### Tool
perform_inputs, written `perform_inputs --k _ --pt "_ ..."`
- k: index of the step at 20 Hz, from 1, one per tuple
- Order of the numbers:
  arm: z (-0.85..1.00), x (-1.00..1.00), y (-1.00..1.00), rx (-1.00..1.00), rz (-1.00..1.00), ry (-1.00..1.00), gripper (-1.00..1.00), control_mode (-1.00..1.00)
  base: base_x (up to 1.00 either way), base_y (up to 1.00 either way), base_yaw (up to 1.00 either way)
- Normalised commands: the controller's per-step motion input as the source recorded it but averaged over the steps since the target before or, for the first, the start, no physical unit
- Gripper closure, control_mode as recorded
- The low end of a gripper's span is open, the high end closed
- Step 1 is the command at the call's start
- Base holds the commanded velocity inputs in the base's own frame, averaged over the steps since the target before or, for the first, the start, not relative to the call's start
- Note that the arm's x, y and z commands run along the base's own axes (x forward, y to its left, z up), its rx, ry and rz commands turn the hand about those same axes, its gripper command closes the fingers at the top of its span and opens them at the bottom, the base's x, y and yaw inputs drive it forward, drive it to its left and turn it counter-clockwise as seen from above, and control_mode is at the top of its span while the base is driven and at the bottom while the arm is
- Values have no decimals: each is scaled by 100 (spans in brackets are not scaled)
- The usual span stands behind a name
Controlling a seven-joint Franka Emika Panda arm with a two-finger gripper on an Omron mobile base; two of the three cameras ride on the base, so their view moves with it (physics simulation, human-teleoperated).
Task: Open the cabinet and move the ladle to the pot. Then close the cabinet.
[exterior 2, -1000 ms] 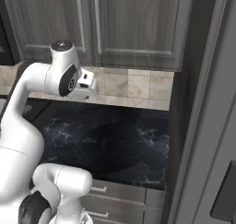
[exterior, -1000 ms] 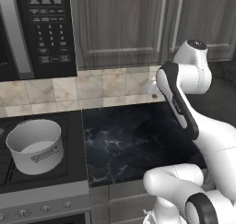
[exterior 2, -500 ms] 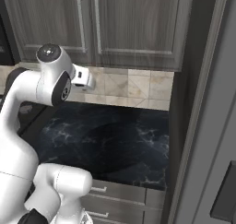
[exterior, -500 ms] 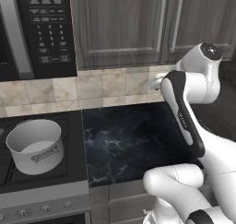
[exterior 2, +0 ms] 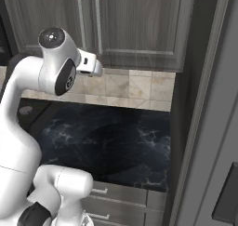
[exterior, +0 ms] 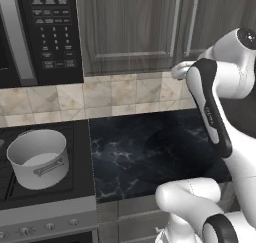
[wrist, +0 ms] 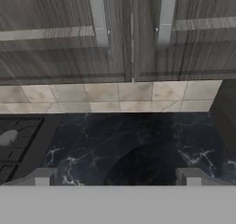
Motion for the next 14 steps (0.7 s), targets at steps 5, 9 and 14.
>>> perform_inputs --k 5,9,14 --pt "45 0 -25 5 -4 0 -100 -100 0 0 0" --pt "28 -1 -26 9 -1 -12 -100 -100 0 0 0" --pt "20 5 -8 4 -1 -20 -100 -100 0 0 0"
